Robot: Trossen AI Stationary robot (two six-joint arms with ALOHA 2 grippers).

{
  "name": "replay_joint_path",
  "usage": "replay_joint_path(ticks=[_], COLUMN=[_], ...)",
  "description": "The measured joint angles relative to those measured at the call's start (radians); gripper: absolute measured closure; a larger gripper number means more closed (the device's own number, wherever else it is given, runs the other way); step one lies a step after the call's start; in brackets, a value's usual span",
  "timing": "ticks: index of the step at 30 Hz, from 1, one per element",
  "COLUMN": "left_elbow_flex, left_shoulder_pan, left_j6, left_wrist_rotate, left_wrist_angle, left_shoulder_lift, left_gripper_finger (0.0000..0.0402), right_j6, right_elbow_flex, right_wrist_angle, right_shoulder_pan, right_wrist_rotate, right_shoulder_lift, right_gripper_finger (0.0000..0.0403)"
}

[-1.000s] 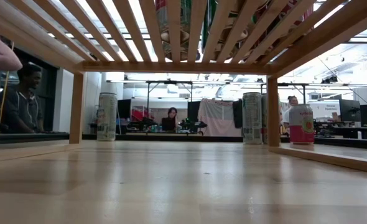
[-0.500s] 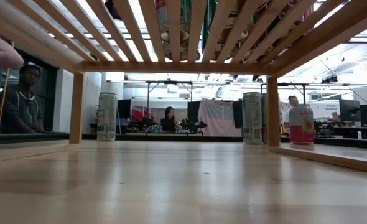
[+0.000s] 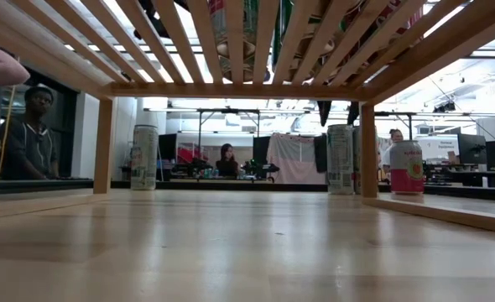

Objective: Place canned beverage on shelf
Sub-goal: Put the white-pink soda can on the shelf aligned with the other white-pink soda cans

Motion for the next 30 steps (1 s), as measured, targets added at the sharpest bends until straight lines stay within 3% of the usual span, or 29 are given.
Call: replay_joint_path(ticks=[13,30], left_elbow_flex=[0.000,0.000], left_shoulder_pan=[-0.013,-0.018], left_j6=[-0.068,-0.099], left_wrist_rotate=[-0.009,-0.013], left_wrist_angle=[0.003,0.003], left_shoulder_lift=[0.000,0.000], left_gripper_finger=[0.0069,0.0069], right_j6=[-0.183,-0.362], right_elbow_flex=[0.000,0.000], right_wrist_angle=[-0.033,-0.023], right_shoulder_pan=[0.004,0.009], right_wrist_rotate=[-0.027,-0.186], right_shoulder_lift=[0.000,0.000], right_gripper_finger=[0.0095,0.0095])
